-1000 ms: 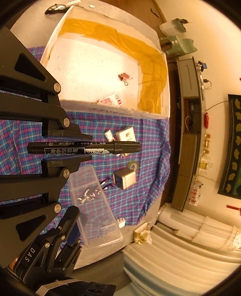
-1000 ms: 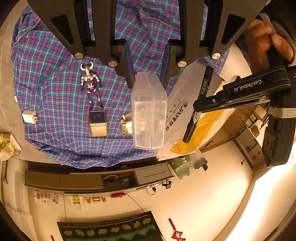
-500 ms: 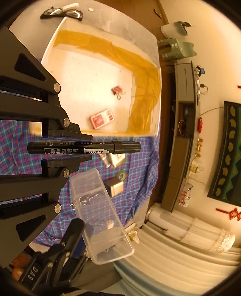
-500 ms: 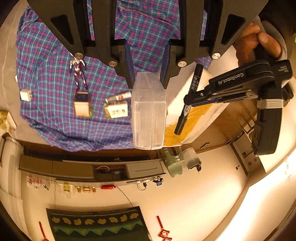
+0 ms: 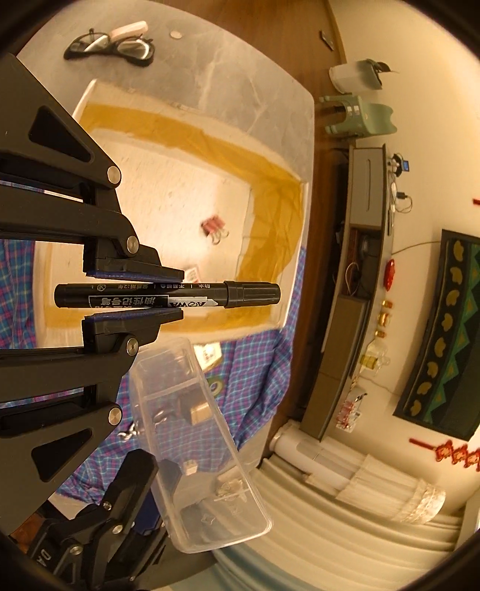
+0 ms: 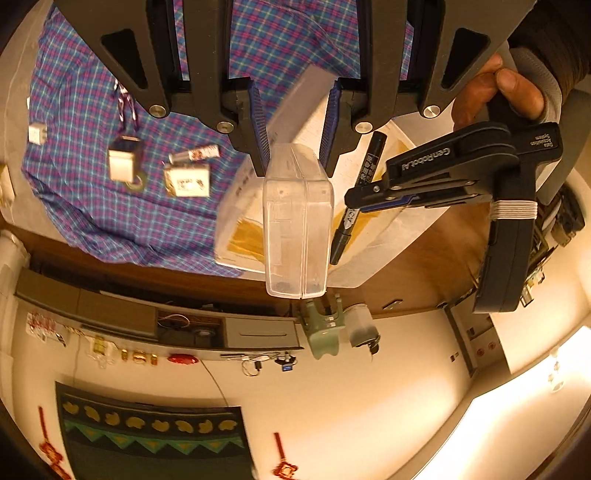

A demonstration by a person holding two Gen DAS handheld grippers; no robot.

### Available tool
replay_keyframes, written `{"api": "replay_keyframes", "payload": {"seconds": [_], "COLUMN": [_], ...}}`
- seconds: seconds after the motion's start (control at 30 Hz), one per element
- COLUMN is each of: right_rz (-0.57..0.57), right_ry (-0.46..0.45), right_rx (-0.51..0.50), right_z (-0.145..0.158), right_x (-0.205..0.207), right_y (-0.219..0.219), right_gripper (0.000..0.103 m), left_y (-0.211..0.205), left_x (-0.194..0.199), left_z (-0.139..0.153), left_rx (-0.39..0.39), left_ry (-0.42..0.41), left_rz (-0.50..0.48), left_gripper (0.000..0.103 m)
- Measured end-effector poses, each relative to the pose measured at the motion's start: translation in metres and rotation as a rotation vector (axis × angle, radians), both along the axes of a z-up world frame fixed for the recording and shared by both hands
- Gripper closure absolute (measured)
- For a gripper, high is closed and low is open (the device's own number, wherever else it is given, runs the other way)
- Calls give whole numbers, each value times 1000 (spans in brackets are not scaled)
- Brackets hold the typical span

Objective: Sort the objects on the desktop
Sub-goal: 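Carry the marker in the left tool and plastic case in the right tool to the cardboard box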

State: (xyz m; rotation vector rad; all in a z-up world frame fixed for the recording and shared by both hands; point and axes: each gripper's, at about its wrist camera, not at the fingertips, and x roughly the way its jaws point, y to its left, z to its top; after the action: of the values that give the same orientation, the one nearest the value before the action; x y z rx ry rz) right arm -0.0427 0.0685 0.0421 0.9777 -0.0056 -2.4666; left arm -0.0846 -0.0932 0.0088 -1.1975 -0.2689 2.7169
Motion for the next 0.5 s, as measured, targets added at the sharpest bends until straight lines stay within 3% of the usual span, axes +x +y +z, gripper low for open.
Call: {"api": "replay_keyframes", "payload": {"seconds": [0.27, 0.5], "right_rz": [46, 93], "right_ry": [-24, -75], "right_rx": [61, 132], "right_z": [-2, -18], "right_x": [-19, -42], "right_y": [-35, -63], "right_gripper": [74, 74], "left_y": [-33, -60], "left_x": [-23, -50], "left_z": [-5, -23], "left_rx": [19, 59], "left_ry": [-34, -113], "left_rz": [33, 49], "left_gripper": [90, 90]}}
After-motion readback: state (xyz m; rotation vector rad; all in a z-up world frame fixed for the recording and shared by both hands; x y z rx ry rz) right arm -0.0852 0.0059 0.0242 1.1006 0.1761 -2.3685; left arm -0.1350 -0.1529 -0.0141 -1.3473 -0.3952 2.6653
